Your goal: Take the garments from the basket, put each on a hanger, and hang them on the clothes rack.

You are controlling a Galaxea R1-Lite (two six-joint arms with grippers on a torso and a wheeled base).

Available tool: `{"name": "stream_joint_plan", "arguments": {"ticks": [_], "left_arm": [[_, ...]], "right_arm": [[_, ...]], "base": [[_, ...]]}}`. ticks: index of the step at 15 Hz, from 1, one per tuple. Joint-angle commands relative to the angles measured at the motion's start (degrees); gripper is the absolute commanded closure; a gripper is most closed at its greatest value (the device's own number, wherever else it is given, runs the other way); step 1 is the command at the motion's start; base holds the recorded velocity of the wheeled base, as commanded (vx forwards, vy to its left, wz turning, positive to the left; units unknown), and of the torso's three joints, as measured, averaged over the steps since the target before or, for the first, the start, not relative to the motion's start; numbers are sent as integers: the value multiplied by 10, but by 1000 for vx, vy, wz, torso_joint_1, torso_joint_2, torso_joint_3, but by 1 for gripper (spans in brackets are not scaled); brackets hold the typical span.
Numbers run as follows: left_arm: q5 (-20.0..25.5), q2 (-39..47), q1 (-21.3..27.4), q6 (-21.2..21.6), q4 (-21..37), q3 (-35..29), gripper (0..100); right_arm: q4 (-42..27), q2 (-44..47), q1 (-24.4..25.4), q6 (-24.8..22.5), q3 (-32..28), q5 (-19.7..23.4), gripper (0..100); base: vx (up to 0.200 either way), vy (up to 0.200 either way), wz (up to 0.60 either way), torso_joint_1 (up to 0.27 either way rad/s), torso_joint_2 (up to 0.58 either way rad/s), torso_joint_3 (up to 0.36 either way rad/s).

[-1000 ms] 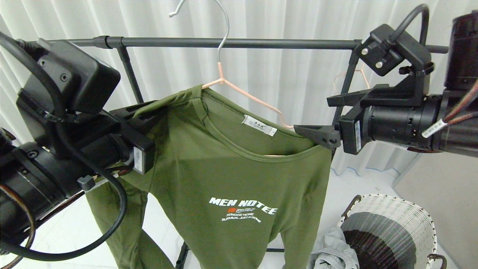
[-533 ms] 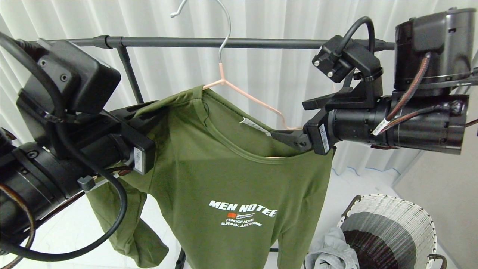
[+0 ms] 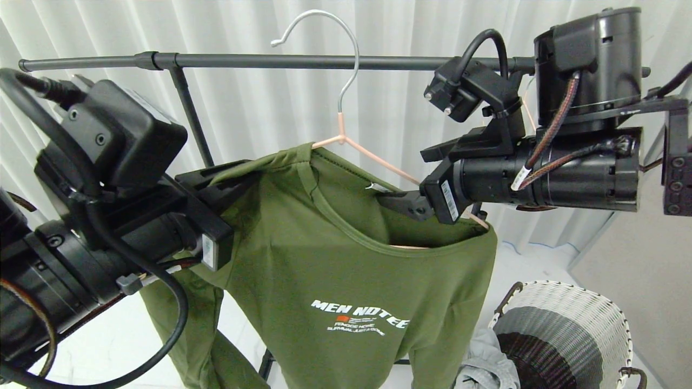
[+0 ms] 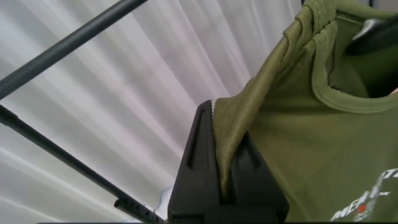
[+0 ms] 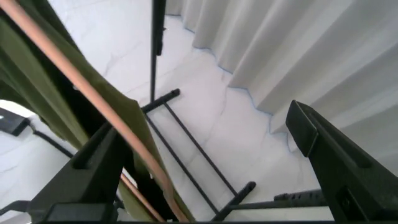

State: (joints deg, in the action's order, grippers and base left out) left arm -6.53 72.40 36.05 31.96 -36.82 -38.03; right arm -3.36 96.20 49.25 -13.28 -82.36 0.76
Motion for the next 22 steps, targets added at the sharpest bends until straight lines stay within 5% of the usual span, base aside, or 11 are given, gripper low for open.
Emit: {"name": "stream_joint_plan", "arguments": {"ticks": [1, 6, 10, 11, 22], "left_arm": [[0, -1, 1, 0, 0, 7, 100], [33, 1, 1, 1, 0, 3, 100], [33, 1, 1, 1, 0, 5, 100], [33, 1, 1, 1, 0, 5, 100], [33, 3, 1, 2, 0, 8, 100]], "right_arm": [[-6, 2, 1, -2, -4, 21, 0], [-71, -11, 1, -26, -3, 152, 0], [-72, -1, 15, -35, -4, 160, 0], [-71, -1, 15, -35, -3, 160, 100], [-68, -1, 15, -36, -3, 156, 100]], "base": [[0, 0, 0, 0, 0, 0], [0, 0, 0, 0, 0, 0], [0, 0, 0, 0, 0, 0], [0, 0, 0, 0, 0, 0], [0, 0, 0, 0, 0, 0]]}}
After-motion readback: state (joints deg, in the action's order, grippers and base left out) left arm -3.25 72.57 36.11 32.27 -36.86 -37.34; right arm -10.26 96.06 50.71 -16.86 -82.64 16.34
